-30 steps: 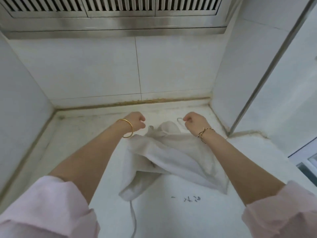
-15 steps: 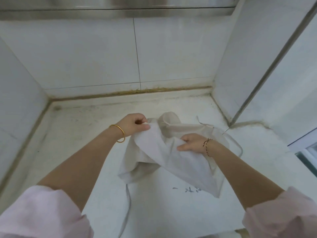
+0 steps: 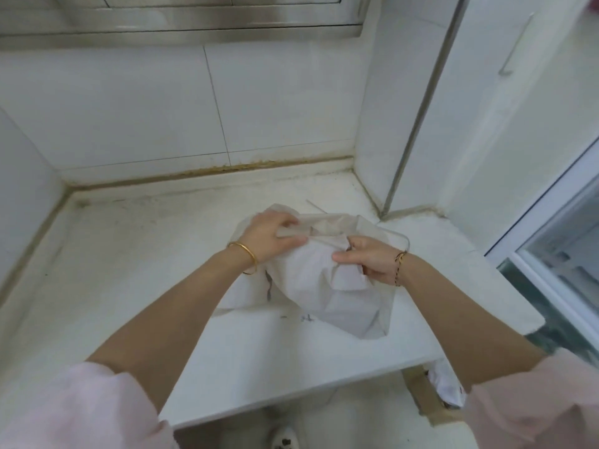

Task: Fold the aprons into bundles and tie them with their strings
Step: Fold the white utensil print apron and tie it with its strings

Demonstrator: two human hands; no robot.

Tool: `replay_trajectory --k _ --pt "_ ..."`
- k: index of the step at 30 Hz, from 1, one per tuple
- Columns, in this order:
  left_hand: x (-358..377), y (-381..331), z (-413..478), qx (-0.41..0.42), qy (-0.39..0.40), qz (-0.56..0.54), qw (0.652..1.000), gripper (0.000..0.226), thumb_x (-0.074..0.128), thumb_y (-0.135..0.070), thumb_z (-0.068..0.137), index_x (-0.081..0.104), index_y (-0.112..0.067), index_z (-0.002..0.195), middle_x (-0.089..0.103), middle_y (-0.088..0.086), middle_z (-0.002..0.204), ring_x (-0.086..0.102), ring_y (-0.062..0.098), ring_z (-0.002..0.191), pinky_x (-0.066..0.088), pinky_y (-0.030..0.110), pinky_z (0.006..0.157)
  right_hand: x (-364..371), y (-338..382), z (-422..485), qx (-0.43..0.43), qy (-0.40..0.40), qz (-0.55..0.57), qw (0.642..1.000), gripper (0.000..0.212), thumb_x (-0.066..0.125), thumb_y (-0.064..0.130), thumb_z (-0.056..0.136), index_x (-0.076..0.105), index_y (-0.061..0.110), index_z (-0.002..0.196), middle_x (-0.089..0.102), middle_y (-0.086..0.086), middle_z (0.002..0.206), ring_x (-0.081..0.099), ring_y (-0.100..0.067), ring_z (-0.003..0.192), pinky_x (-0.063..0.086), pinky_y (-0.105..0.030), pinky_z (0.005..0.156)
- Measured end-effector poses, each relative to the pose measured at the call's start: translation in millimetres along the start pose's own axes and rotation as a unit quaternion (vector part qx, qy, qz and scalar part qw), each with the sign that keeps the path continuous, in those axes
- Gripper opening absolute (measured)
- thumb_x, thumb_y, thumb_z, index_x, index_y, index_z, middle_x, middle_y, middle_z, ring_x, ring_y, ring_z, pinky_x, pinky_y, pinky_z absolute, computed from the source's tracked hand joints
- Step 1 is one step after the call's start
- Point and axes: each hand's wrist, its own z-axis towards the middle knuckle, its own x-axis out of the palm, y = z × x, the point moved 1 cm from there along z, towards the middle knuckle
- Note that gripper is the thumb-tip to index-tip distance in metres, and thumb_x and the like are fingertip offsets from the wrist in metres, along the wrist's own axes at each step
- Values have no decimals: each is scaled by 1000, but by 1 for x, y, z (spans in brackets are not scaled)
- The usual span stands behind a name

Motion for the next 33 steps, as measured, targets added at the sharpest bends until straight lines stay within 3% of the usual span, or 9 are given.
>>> replay_trajectory --k 3,7,13,15,18,20,24,29,33 --pt "5 11 -21 -147 -103 0 984 85 56 -70 65 45 -22 134 43 4 140 36 25 130 31 38 106 -14 -14 -32 -14 -24 4 1000 31 67 25 85 60 17 114 64 -9 118 60 -26 110 43 -44 101" --pt "26 15 -64 -250 88 -73 962 121 64 -76 50 24 -16 148 33 4 150 35 24 135 30 36 110 -21 -29 -79 -44 -70 -55 995 14 55 21 94 59 20 108 64 -3 115 60 -17 108 47 -36 97" --pt "67 -18 -113 -210 274 64 936 69 72 -60 70 56 -15 120 55 3 122 52 21 113 39 32 96 -27 -64 -142 -62 -153 -194 967 20 48 25 97 55 6 101 58 -7 102 54 -18 97 43 -31 92" --pt "83 -34 -129 -194 316 74 926 49 76 -49 69 60 -15 98 59 2 103 56 21 93 42 30 80 -28 -76 -166 -49 -162 -214 962 28 49 34 96 53 9 108 58 -3 108 55 -19 102 42 -31 95" --pt "103 -55 -151 -165 343 130 916 40 73 -39 75 57 -18 105 59 -1 102 56 20 92 45 30 81 -30 -93 -199 21 -121 -286 950 59 63 40 87 38 14 133 44 8 127 43 -16 122 32 -26 103" --pt "109 -67 -160 -141 369 182 900 37 73 -35 74 54 -24 104 58 -5 100 56 19 94 45 29 80 -34 -107 -210 77 -124 -417 897 78 72 30 81 29 9 142 39 -1 138 39 -20 128 31 -27 103" --pt "127 -88 -170 -62 276 254 925 6 57 -15 86 56 -19 90 56 1 93 54 24 89 42 30 75 -41 -138 -234 67 -207 -580 785 44 56 7 85 47 11 128 50 -10 129 51 -27 113 44 -32 91" --pt "150 -103 -187 -32 239 171 955 58 36 7 84 58 -25 126 58 -1 123 53 23 112 42 31 94 -40 -181 -255 97 -177 -606 770 35 41 7 93 46 11 128 52 -13 124 53 -28 109 41 -28 86" --pt "154 -119 -194 -76 332 146 929 58 61 -14 81 46 -29 135 49 -4 136 47 19 122 38 33 103 -41 -190 -269 80 -196 -551 807 31 40 12 94 42 15 125 56 -15 117 57 -31 99 49 -36 88"
